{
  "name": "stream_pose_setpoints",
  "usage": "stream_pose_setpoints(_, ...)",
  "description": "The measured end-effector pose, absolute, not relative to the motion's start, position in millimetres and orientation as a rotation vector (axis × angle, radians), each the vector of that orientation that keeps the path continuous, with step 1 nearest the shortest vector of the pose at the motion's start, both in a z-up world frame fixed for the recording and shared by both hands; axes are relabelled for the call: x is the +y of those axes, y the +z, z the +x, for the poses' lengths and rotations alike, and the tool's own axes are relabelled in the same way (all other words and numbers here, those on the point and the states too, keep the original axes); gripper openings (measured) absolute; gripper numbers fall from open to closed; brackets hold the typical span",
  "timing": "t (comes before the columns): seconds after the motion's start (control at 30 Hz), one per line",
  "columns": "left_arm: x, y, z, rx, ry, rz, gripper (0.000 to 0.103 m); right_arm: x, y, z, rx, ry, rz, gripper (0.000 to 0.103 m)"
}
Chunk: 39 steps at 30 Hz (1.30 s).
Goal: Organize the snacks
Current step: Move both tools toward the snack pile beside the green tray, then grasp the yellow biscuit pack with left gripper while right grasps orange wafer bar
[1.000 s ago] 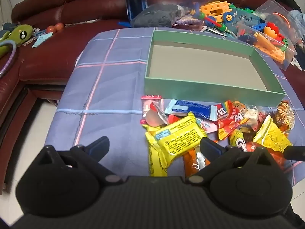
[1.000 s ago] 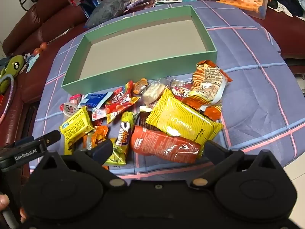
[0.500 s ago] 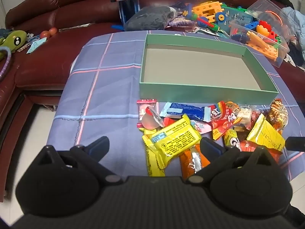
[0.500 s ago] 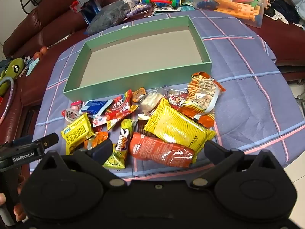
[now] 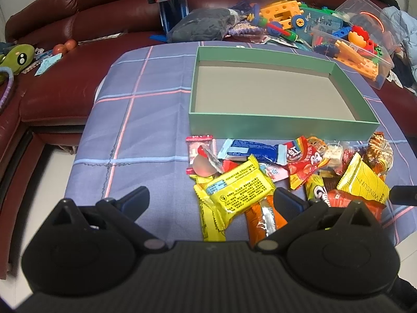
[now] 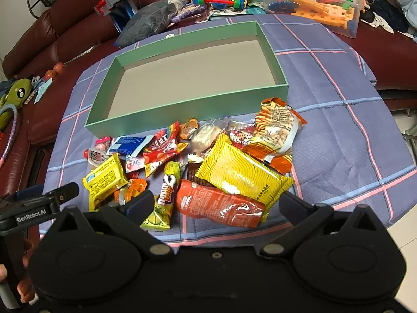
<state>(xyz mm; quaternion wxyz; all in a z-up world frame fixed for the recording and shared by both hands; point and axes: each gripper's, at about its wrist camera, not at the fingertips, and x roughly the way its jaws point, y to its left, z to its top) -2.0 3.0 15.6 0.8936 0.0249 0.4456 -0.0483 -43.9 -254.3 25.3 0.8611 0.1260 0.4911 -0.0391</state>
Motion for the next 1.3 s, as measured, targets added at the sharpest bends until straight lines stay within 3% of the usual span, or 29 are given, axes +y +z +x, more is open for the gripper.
stream_pose_setpoints(0.43,3,14,0,0.918,-0.125,0.096,0.103,-256,24,-46,1.035,-0.082,0.264,0.103)
stream_pose_setpoints(1.0,-18,-31,39,0.936,-0.298,0.369,0.103,-254,1,-28,1.086,-0.008,0.337,0.103)
stream_pose_setpoints(1.17,-33,-40,44,0.927,-0.357,0.466,0.102,-249,1,-22,1.061,0.007,0.330,0.098)
stream_pose_setpoints(1.27,-35,-44,44,0.940,-0.386,0.468,0.089,-246,1,-16,1.061,0.015,0.330,0.092)
stream_pose_setpoints(1.3,-34,-46,45,0.953,-0.399,0.453,0.076,-246,1,-14,1.064,0.022,0.334,0.091)
